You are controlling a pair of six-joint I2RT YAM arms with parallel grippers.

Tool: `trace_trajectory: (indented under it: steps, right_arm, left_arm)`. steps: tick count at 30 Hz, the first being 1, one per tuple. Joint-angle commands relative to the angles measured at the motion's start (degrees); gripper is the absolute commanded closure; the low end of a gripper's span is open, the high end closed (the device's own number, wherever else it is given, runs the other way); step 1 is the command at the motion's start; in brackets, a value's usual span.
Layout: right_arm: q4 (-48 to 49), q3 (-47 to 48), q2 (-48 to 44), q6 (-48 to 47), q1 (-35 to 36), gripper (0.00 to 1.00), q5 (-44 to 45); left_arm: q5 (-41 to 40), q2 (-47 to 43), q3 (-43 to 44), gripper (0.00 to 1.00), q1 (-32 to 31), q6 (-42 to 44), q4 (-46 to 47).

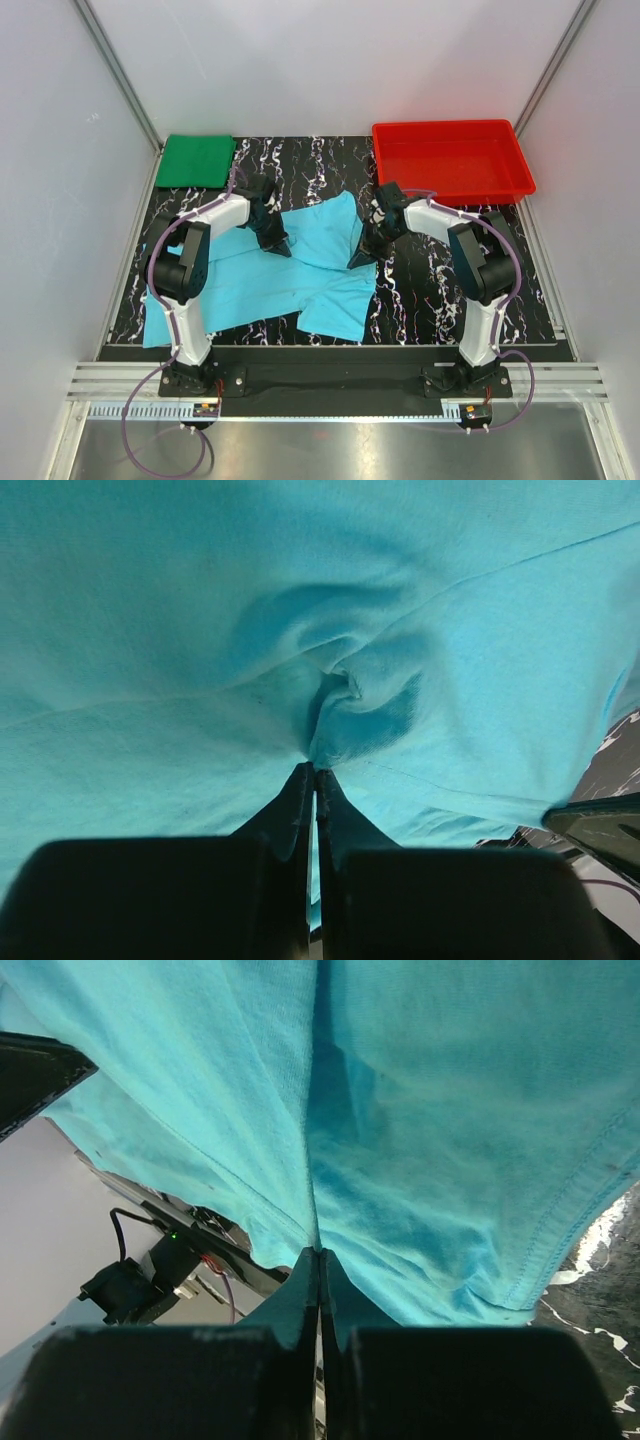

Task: Fold and stack the t-shirts
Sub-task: Fold the tshirt

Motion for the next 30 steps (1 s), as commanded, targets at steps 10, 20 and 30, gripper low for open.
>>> trace_trajectory:
  steps: [10, 20, 30]
  right_arm:
    - [1.2, -1.2, -1.7, 1.0, 0.6, 0.96, 1.4]
    - [-11.1, 14.8, -0.2, -13.6, 0.6, 0.52, 17.8]
    - [-14.9, 46.4, 19.3, -20.7, -0.6, 0.3, 28.7]
  left_arm:
    - [-0.7, -1.7, 0.6, 0.99, 0.0, 1.4, -0.5]
    - [-0.8, -11.1, -0.3, 0.52, 1.4, 6.7, -6.2]
    - [-2.9, -14.6, -1.9, 0.6, 21.7, 11.3, -4.8]
